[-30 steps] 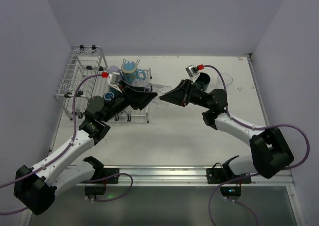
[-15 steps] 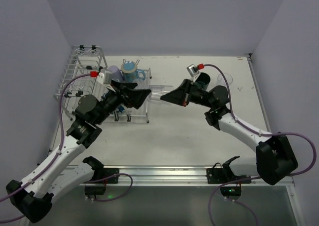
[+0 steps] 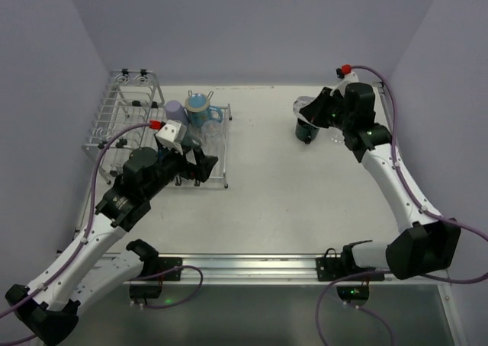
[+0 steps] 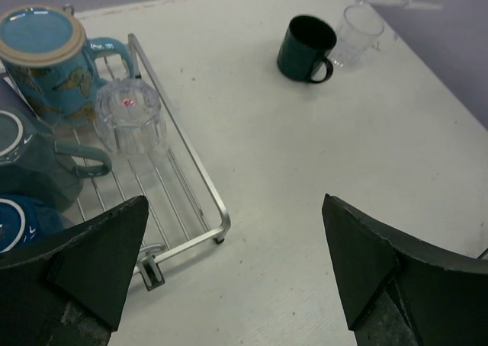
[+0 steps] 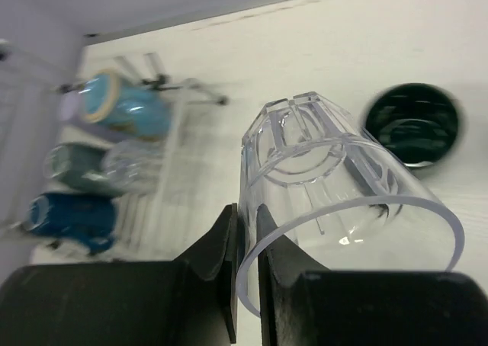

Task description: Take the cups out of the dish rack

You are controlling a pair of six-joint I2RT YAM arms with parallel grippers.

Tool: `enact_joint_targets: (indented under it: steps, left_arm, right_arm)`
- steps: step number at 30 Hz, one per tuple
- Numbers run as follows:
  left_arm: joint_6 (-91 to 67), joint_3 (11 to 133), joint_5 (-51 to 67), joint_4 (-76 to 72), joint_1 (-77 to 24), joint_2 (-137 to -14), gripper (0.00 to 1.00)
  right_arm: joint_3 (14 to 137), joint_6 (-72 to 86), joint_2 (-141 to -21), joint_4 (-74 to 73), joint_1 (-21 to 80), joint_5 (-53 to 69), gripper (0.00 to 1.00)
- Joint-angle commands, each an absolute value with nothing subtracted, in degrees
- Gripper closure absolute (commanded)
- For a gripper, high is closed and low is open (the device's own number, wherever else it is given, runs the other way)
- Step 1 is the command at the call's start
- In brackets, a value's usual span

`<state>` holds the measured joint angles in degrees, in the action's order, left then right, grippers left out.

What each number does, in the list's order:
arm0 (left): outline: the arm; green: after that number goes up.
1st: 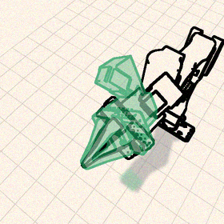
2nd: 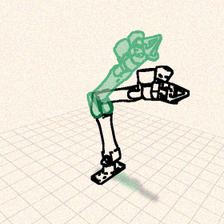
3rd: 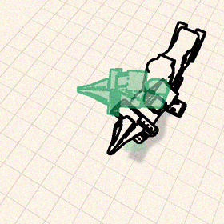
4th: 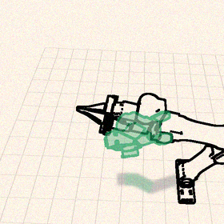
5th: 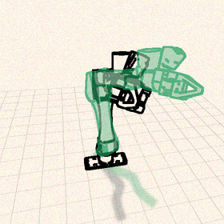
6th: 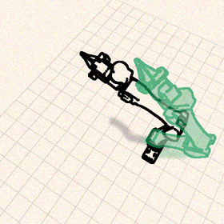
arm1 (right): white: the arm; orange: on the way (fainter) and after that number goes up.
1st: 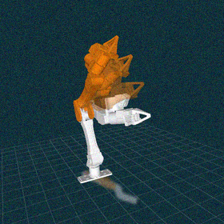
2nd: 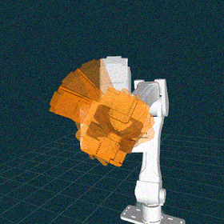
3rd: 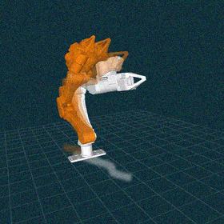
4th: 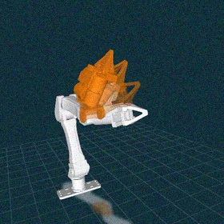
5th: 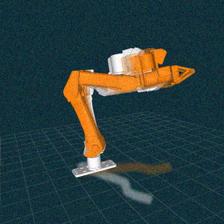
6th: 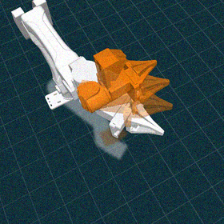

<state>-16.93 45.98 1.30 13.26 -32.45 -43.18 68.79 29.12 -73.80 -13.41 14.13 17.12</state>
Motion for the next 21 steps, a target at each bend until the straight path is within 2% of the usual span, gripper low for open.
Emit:
enact_joint_targets:
  steps: [1,7,12,21]
  left_arm:
    - [-11.7,45.8,3.5,17.1,-32.6,-42.5,0.0]
    - [-10.6,44.4,5.7,16.8,-32.6,-41.0,0.0]
    - [-11.0,43.4,6.1,15.6,-32.5,-40.6,0.0]
    - [-10.7,42.7,4.8,16.0,-33.1,-40.6,0.0]
  right_arm:
    - [76.4,19.0,-79.3,-28.6,10.5,-1.4,1.0]
    - [90.4,14.6,-90.0,-38.3,3.4,-8.9,1.0]
    - [103.2,13.2,-100.5,-44.2,1.3,-8.3,1.0]
    - [107.1,12.5,-107.8,-49.0,0.8,-8.8,1.0]
